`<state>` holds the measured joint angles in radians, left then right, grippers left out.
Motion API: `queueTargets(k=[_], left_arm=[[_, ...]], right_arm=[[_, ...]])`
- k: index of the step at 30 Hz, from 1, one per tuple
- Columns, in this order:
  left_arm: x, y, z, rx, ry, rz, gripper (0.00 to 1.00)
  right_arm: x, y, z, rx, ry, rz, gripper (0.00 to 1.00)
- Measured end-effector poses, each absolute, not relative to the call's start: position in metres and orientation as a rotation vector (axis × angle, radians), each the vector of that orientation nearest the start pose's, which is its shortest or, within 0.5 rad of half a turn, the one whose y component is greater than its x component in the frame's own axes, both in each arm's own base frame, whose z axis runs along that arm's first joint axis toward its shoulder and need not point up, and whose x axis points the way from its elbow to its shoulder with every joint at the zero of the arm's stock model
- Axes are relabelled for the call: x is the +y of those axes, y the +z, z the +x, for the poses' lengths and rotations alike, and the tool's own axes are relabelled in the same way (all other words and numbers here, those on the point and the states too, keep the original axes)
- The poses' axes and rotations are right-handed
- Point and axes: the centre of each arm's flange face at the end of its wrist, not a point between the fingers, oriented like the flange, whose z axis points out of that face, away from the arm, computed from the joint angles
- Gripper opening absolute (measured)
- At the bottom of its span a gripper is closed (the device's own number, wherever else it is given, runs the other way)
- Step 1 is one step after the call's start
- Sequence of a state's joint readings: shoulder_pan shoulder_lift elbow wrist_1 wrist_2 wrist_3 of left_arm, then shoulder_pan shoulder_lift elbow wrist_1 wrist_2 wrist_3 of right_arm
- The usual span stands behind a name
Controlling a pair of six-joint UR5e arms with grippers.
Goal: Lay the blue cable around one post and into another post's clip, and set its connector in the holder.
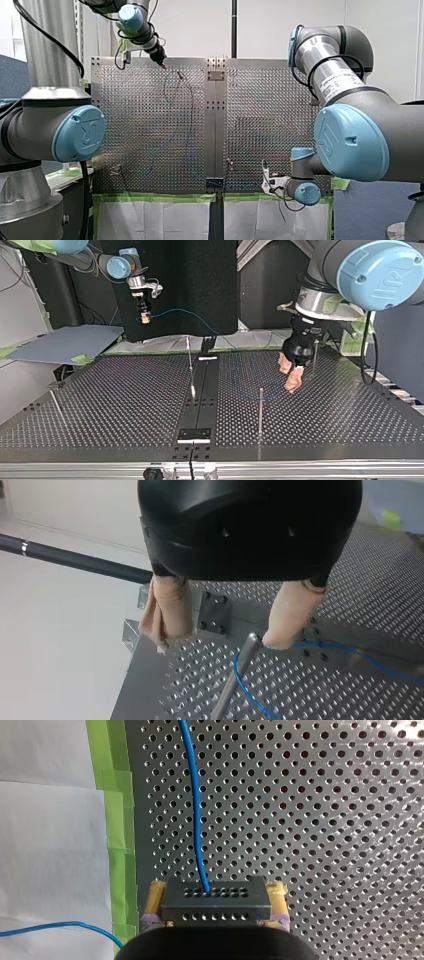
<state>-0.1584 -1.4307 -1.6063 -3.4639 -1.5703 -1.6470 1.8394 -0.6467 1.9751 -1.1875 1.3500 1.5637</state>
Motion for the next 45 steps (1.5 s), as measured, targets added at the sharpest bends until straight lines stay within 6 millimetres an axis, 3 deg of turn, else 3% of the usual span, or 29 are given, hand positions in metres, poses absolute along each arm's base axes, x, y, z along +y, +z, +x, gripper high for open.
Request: queueTargets(k=[10, 45], left_arm=[[-0.1937, 0.5044, 0.3806, 1.789, -0.091, 0.138, 1.00], [-0.1928, 0.5039, 0.3814, 1.790, -0.086, 0.136, 1.00]], right_arm=[[-0.4559, -0.0743, 0.2867, -1.031, 1.485, 1.678, 0.01], [-0.4562, -0.0742, 0.2867, -1.029, 1.485, 1.677, 0.01]])
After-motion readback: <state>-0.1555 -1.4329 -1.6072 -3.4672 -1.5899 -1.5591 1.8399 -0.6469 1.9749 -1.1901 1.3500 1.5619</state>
